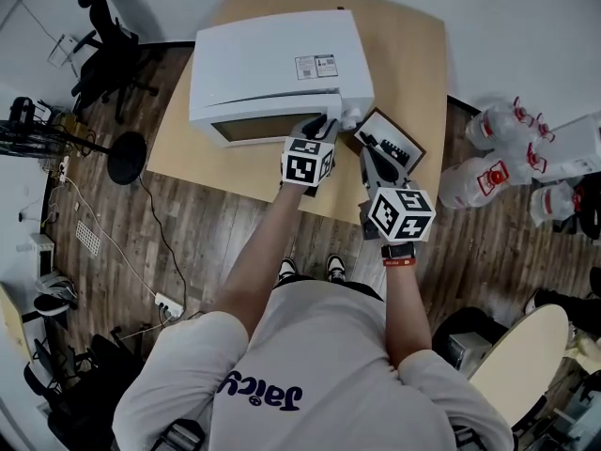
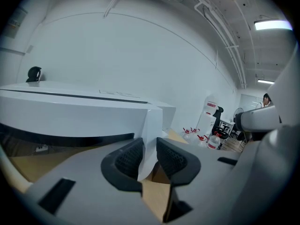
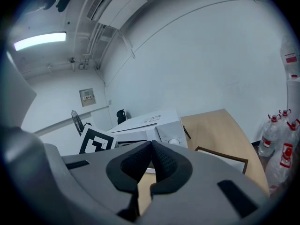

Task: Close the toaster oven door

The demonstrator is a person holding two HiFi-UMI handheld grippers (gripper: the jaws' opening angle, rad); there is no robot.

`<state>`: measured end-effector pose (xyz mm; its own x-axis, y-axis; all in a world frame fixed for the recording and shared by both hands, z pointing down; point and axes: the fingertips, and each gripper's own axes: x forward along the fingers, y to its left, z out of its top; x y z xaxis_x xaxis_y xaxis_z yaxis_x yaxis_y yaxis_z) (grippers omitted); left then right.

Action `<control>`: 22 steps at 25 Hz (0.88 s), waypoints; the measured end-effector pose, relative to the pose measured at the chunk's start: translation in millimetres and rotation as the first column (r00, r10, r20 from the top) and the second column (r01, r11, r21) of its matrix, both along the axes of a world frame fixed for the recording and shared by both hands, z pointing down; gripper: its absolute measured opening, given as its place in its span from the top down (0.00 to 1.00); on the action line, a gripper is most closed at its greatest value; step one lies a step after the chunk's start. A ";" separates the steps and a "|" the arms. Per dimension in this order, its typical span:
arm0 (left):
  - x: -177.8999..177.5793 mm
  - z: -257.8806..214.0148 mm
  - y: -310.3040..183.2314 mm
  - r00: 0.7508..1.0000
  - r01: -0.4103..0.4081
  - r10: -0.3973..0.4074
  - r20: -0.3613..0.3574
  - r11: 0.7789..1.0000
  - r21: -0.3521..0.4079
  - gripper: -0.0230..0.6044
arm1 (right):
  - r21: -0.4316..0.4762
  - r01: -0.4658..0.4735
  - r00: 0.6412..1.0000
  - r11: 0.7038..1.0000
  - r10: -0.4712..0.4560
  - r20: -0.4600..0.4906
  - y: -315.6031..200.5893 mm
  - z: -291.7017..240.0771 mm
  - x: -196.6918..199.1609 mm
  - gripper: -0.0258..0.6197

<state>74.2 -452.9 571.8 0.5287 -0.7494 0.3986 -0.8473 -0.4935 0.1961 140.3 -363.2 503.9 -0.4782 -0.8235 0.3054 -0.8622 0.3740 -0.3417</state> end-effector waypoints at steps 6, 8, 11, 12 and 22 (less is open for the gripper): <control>-2.3 1.5 -11.3 1.000 0.011 -0.011 -0.002 1.000 -0.013 0.80 | -0.010 0.009 1.000 1.000 -0.009 0.003 1.8 4.2 -6.7 0.94; -5.1 1.5 -16.6 1.000 0.012 -0.012 -0.001 1.000 -0.011 0.80 | -0.010 0.013 1.000 1.000 -0.013 0.004 4.5 3.3 -8.7 0.94; -5.7 0.9 -16.6 1.000 0.012 -0.012 -0.005 1.000 -0.005 0.80 | -0.006 0.007 1.000 1.000 -0.007 -0.001 8.9 0.8 -3.6 0.94; -5.6 0.5 -16.4 1.000 0.014 -0.014 -0.007 1.000 -0.005 0.80 | -0.005 0.002 1.000 1.000 -0.002 -0.002 10.2 0.1 -0.8 0.94; -5.9 -9.5 24.9 1.000 -0.020 0.019 0.018 1.000 0.023 0.87 | 0.019 -0.013 1.000 1.000 0.013 0.002 32.4 -11.2 5.7 0.94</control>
